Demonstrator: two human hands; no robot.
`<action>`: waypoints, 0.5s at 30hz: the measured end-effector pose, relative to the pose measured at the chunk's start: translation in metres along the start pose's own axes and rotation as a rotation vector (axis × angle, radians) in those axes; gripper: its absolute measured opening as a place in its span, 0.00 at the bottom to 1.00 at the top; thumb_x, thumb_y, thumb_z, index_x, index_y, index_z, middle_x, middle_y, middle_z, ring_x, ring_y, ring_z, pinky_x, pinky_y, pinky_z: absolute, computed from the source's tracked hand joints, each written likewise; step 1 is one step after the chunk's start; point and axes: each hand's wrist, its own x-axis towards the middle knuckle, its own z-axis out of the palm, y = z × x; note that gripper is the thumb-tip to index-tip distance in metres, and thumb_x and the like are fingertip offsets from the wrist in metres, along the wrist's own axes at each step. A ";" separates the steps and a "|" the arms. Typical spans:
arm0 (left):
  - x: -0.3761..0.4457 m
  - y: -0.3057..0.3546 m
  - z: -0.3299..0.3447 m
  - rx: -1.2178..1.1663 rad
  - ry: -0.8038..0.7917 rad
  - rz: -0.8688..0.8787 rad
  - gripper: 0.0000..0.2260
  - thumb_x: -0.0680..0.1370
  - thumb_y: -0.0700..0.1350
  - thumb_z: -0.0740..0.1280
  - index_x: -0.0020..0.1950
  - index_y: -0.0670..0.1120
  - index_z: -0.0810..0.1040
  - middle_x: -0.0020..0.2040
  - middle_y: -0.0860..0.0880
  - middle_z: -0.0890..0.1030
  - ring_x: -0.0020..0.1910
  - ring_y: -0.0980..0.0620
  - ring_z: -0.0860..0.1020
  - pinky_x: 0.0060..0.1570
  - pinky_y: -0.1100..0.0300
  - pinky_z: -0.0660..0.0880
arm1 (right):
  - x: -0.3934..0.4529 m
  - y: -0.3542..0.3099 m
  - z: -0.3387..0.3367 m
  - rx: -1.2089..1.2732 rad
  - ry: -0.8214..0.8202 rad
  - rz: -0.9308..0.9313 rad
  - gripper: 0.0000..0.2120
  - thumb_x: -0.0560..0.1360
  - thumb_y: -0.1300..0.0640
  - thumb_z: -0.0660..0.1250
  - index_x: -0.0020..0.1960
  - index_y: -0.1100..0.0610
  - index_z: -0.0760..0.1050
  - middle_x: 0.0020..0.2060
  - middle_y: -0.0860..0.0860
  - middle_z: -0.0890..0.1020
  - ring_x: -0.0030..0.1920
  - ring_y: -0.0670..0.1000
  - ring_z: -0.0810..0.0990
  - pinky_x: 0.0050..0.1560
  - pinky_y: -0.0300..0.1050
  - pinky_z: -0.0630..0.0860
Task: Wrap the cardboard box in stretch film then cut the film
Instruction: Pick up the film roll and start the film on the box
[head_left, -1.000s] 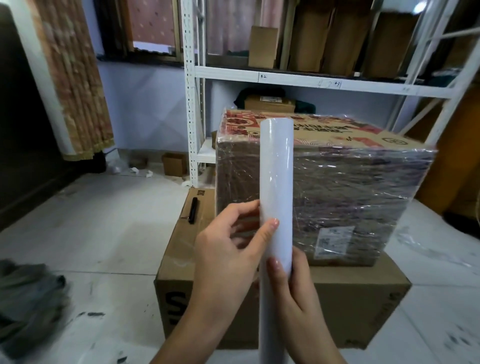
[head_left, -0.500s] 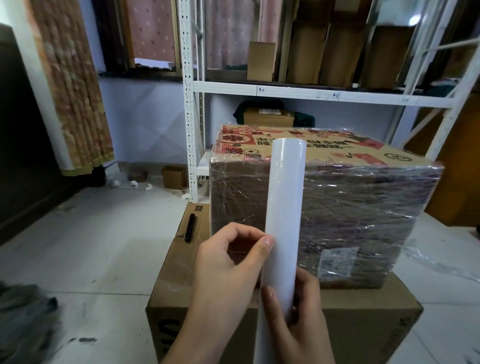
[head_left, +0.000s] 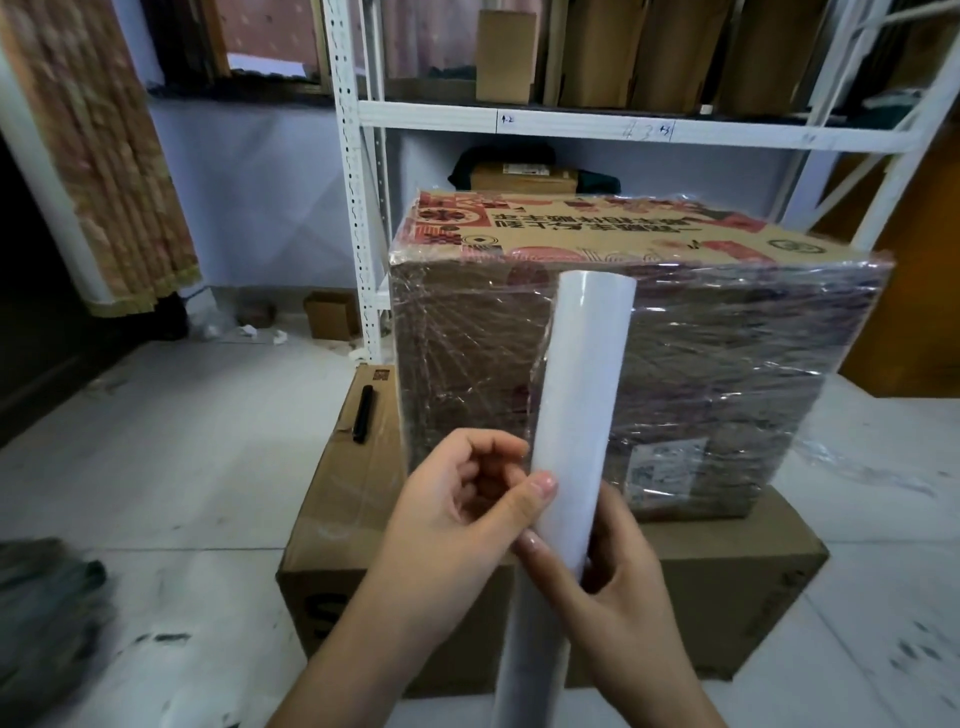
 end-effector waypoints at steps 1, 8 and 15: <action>0.000 0.000 0.000 -0.005 0.010 0.016 0.14 0.62 0.51 0.71 0.44 0.46 0.79 0.34 0.53 0.79 0.36 0.58 0.78 0.36 0.69 0.74 | -0.001 0.002 0.001 -0.007 0.009 0.002 0.21 0.65 0.56 0.74 0.56 0.50 0.74 0.50 0.44 0.84 0.51 0.44 0.83 0.45 0.35 0.77; -0.003 -0.005 0.005 0.067 -0.013 0.167 0.07 0.72 0.46 0.70 0.37 0.45 0.76 0.30 0.56 0.76 0.31 0.62 0.73 0.32 0.71 0.69 | -0.002 -0.003 0.005 0.209 0.021 0.059 0.25 0.59 0.46 0.73 0.54 0.51 0.75 0.46 0.41 0.84 0.47 0.39 0.82 0.41 0.29 0.76; -0.005 -0.007 0.001 0.062 0.006 0.205 0.04 0.71 0.45 0.68 0.37 0.48 0.76 0.31 0.54 0.77 0.30 0.58 0.75 0.29 0.65 0.72 | 0.002 -0.011 0.000 0.131 0.092 -0.019 0.16 0.56 0.39 0.73 0.43 0.42 0.82 0.39 0.45 0.85 0.39 0.41 0.82 0.36 0.33 0.77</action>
